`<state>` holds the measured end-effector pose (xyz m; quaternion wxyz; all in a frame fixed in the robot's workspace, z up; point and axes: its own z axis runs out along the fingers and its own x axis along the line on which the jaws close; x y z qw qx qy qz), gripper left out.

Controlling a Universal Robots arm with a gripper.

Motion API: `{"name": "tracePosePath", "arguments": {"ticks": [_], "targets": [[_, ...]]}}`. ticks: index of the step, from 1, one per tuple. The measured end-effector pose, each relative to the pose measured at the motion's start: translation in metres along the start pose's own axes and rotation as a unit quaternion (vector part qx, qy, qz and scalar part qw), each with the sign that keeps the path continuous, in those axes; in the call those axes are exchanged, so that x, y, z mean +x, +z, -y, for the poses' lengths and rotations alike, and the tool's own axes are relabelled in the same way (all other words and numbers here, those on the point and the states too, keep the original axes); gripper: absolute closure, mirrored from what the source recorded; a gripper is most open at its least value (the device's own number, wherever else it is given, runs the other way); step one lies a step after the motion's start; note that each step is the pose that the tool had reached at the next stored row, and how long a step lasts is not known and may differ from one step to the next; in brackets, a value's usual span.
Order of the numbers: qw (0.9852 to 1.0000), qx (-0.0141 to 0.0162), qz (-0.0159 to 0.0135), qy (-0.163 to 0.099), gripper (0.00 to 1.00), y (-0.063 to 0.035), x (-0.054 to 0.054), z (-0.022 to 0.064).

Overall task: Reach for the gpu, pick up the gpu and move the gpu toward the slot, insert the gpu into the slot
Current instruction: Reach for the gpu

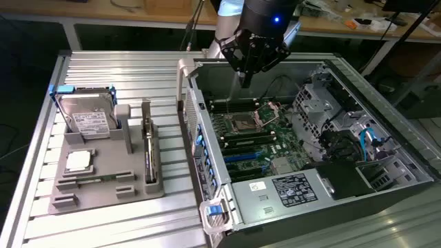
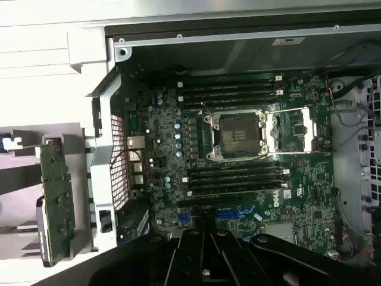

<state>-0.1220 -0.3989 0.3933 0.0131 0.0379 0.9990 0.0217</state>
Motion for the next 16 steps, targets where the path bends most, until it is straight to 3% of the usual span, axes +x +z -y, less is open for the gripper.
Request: {"name": "tracePosePath", "arguments": {"ticks": [6, 16], "targets": [[1.0, 0.0, 0.0, 0.0, 0.89, -0.0002, 0.008, 0.0006], [1.0, 0.0, 0.0, 0.0, 0.89, -0.0011, 0.037, 0.0028]]}}
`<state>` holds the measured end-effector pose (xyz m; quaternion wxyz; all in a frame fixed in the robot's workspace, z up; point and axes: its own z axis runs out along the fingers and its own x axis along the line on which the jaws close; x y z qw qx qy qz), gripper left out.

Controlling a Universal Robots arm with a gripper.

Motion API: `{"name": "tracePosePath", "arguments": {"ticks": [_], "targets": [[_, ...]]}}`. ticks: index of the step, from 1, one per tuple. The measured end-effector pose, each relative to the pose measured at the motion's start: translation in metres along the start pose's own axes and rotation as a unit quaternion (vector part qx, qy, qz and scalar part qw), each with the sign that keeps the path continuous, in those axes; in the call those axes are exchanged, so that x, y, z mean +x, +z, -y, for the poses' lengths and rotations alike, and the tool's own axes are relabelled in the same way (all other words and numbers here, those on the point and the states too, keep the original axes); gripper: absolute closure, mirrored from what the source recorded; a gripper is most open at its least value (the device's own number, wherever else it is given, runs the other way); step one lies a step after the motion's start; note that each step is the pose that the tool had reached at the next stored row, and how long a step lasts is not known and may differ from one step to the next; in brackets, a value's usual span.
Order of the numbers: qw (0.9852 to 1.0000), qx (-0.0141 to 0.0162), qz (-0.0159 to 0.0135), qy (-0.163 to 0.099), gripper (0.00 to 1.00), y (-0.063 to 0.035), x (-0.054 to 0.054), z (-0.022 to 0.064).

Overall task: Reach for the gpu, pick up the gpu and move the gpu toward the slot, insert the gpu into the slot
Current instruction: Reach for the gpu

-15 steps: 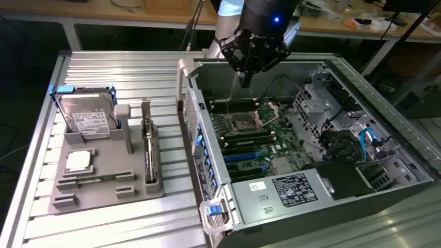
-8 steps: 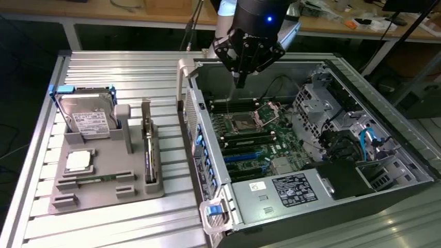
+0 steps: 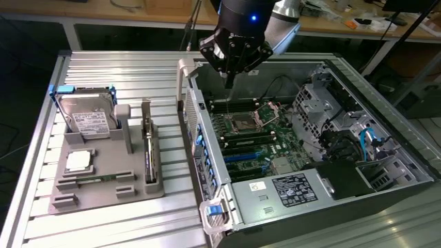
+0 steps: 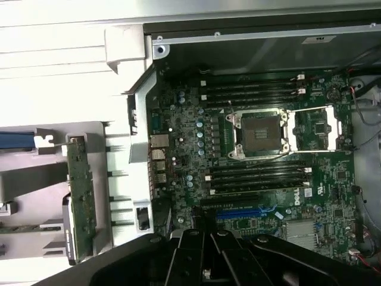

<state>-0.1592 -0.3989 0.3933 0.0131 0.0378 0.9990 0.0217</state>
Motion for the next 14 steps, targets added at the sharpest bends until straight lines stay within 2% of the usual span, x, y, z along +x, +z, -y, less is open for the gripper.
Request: {"name": "tracePosePath", "arguments": {"ticks": [4, 7, 14], "targets": [[1.0, 0.0, 0.0, 0.0, 0.89, -0.0004, 0.015, 0.0012], [1.0, 0.0, 0.0, 0.0, 0.89, -0.001, 0.037, 0.0028], [1.0, 0.0, 0.0, 0.0, 0.89, -0.0017, 0.064, 0.0048]]}}
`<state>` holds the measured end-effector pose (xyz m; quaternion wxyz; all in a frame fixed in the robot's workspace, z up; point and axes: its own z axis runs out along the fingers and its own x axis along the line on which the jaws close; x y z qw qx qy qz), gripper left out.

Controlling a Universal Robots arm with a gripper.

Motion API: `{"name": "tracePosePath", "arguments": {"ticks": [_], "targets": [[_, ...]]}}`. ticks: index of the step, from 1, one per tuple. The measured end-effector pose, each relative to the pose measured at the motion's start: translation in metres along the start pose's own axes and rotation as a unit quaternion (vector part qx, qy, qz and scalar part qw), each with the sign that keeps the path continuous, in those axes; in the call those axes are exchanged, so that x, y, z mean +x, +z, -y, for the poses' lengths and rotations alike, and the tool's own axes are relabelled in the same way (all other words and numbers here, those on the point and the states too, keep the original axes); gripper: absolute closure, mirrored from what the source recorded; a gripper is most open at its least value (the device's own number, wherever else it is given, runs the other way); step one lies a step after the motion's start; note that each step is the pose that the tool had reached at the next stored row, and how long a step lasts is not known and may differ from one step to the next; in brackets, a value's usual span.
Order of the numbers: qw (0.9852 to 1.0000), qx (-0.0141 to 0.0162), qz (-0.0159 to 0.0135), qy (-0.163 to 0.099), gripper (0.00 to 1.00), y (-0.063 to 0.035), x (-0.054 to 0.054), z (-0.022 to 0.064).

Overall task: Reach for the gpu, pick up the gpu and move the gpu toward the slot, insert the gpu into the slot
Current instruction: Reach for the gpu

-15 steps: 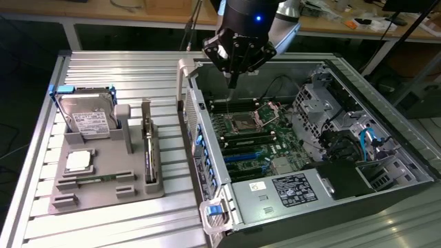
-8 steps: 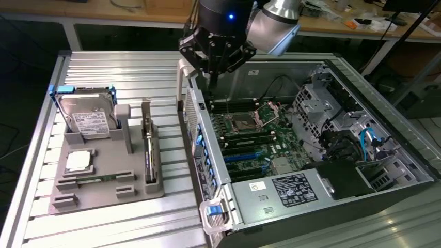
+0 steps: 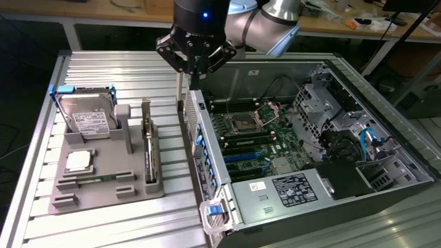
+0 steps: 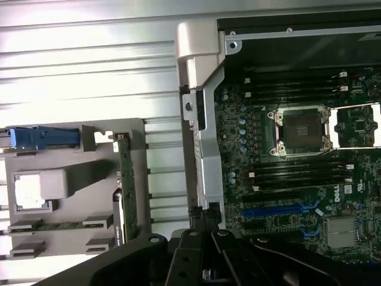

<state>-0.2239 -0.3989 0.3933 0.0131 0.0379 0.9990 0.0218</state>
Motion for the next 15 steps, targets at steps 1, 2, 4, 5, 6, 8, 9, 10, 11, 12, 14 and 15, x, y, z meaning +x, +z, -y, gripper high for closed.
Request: {"name": "tracePosePath", "arguments": {"ticks": [1, 2, 4, 5, 6, 8, 9, 10, 11, 12, 14, 15], "targets": [[1.0, 0.0, 0.0, 0.0, 0.89, -0.0002, 0.004, 0.0003], [1.0, 0.0, -0.0001, 0.0, 0.89, -0.0003, 0.007, 0.0005], [1.0, 0.0, 0.0, 0.0, 0.89, -0.0005, 0.015, 0.0011], [1.0, 0.0, 0.0, 0.0, 0.89, -0.0005, 0.019, 0.0014], [1.0, 0.0, 0.0, 0.0, 0.89, -0.0006, 0.022, 0.0017], [1.0, 0.0, 0.0, 0.0, 0.89, -0.0009, 0.03, 0.0023], [1.0, 0.0001, -0.0001, 0.0, 0.89, -0.0011, 0.034, 0.0026], [1.0, 0.0, 0.0, 0.0, 0.89, -0.0011, 0.038, 0.0029], [1.0, 0.0, 0.0, 0.0, 0.89, -0.0012, 0.042, 0.0032], [1.0, 0.0, 0.0, 0.0, 0.89, -0.0013, 0.046, 0.0035], [1.0, 0.0, 0.0, 0.0, 0.89, -0.0015, 0.054, 0.0041], [1.0, 0.0001, -0.0001, 0.0, 0.89, -0.0017, 0.057, 0.0043]]}}
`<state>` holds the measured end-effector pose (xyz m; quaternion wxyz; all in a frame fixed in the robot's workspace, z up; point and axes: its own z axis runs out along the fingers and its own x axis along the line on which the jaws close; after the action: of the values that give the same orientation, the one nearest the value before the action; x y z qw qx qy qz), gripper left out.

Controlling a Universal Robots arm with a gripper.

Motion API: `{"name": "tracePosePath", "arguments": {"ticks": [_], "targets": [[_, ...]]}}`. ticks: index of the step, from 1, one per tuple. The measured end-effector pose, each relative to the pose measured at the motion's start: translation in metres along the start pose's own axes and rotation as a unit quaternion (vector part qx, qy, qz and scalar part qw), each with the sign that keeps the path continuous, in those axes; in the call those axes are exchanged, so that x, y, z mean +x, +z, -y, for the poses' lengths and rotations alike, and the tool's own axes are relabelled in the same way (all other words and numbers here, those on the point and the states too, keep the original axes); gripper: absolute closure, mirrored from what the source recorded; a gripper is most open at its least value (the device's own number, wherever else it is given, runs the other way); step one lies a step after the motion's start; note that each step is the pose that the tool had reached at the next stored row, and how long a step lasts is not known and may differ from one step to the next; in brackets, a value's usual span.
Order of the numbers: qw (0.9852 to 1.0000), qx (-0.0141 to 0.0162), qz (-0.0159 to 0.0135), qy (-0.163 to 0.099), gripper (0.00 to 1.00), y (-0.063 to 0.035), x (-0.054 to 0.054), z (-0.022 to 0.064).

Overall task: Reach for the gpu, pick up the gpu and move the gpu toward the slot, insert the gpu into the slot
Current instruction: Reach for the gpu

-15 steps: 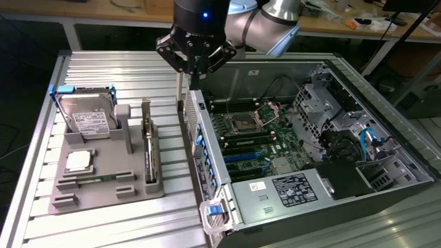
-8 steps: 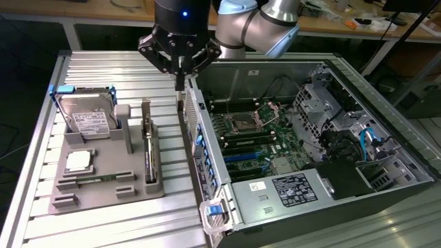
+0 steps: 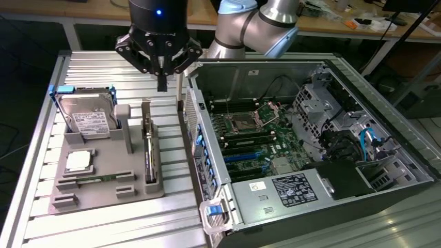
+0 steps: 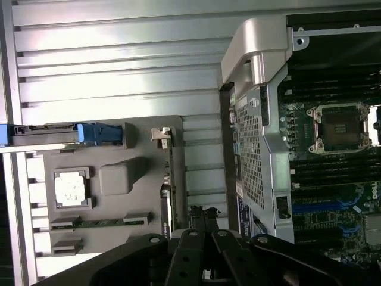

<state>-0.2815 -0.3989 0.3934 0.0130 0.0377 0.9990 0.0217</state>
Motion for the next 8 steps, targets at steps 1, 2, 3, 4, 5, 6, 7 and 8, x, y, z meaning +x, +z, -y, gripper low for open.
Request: {"name": "tracePosePath", "arguments": {"ticks": [1, 2, 3, 4, 5, 6, 7, 8], "targets": [[1.0, 0.0, 0.0, 0.0, 0.89, -0.0001, 0.004, 0.0003], [1.0, 0.0, 0.0, 0.0, 0.89, -0.0002, 0.007, 0.0005], [1.0, 0.0, 0.0001, 0.0, 0.89, -0.0002, 0.011, 0.0008], [1.0, -0.0001, 0.0001, 0.0, 0.89, -0.0003, 0.014, 0.0011], [1.0, -0.0001, 0.0001, 0.0, 0.89, -0.0004, 0.018, 0.0013], [1.0, 0.0, 0.0, 0.0, 0.89, -0.0006, 0.022, 0.0016], [1.0, 0.0, 0.0, 0.0, 0.89, -0.0007, 0.025, 0.0019], [1.0, 0.0, 0.0, 0.0, 0.89, -0.0007, 0.029, 0.0022]]}}
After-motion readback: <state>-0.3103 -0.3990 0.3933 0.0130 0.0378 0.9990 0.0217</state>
